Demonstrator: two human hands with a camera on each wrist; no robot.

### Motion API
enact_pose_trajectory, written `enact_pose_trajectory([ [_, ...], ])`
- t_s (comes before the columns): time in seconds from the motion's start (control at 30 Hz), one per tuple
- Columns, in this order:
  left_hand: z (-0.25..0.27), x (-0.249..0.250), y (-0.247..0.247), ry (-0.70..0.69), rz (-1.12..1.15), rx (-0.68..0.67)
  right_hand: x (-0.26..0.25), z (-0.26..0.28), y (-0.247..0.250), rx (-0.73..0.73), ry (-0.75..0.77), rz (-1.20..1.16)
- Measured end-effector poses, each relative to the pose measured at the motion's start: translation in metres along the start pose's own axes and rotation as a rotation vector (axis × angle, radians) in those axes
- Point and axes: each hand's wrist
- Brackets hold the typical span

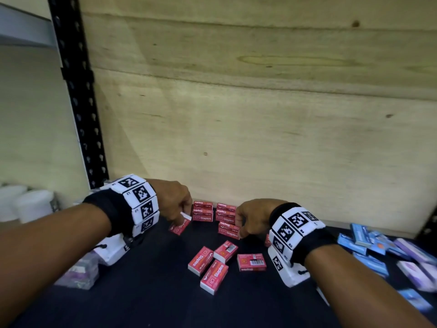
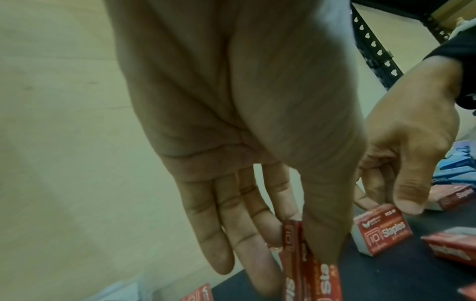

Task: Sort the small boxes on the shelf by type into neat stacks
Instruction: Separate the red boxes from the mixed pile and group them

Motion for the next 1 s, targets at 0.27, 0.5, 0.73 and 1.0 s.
enact_pose_trajectory([
  [0.27, -0.012, 0.016, -0.013, -0.035, -0.002, 0.015, 0.0, 0.0, 0.0, 0.008, -0.004, -0.002],
  [0.5, -0.017, 0.023, -0.02, -0.071, 0.001, -0.001, -0.001, 0.002, 0.0, 0.012, -0.002, -0.002],
  [0.73, -0.011, 0.015, -0.025, -0.001, -0.024, -0.039, 0.002, 0.002, 0.002, -0.01, -0.022, -0.048],
  [1.0, -0.002, 0.015, -0.025, 0.05, -0.118, -0.03, -0.001, 0.005, 0.005, -0.021, 0.006, -0.044],
])
Point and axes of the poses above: each hand's wrist, its own z-axis away from the middle knuckle, its own y-axis out of the back of the hand, x = y × z
